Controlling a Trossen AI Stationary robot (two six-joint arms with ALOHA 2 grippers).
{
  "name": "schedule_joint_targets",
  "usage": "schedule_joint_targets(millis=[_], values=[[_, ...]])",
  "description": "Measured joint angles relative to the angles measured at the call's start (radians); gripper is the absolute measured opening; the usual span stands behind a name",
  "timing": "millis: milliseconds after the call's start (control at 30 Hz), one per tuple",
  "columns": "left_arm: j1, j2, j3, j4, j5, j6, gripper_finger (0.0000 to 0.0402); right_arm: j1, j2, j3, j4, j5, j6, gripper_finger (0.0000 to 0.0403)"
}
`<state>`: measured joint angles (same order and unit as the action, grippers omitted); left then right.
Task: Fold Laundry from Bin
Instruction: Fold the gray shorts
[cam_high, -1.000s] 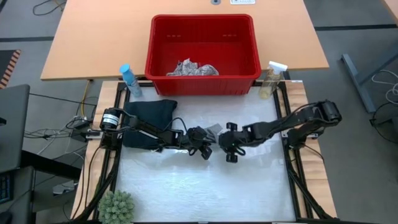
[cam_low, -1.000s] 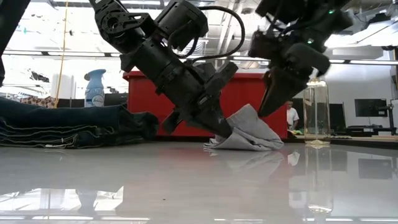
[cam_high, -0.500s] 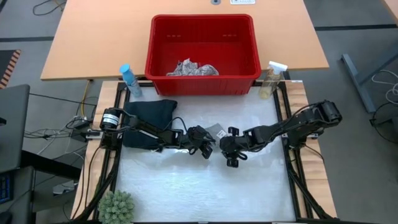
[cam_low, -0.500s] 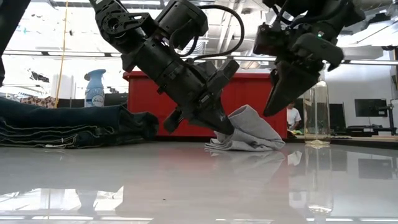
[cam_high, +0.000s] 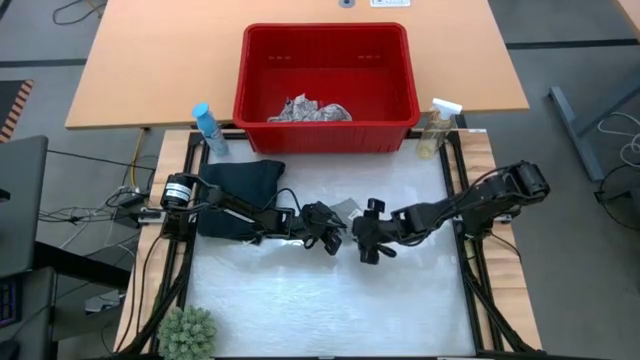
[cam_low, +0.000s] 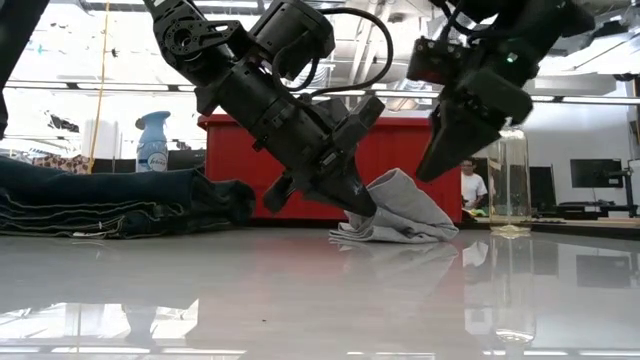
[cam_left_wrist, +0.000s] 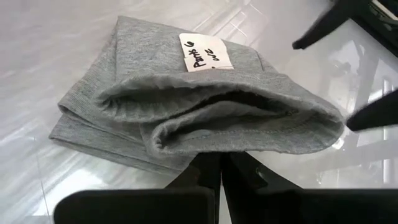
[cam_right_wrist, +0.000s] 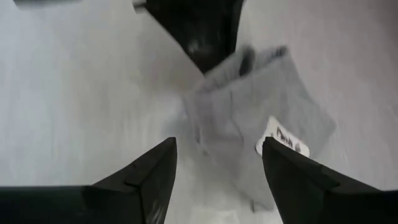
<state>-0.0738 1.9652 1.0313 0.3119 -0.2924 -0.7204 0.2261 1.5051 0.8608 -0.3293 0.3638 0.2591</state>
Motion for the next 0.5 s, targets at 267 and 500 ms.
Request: schedule_joint_targets(millis=[267, 500], values=[[0.0, 0.0, 0.0, -0.001, 0.0, 0.0, 0.0, -0.025, 0.022, 0.0, 0.082, -0.04, -0.032, 0.026], [0.0, 0.0, 0.0, -0.007, -0.001, -0.001, 0.0, -0.033, 0.088, 0.0, 0.094, -0.049, -0.073, 0.026]])
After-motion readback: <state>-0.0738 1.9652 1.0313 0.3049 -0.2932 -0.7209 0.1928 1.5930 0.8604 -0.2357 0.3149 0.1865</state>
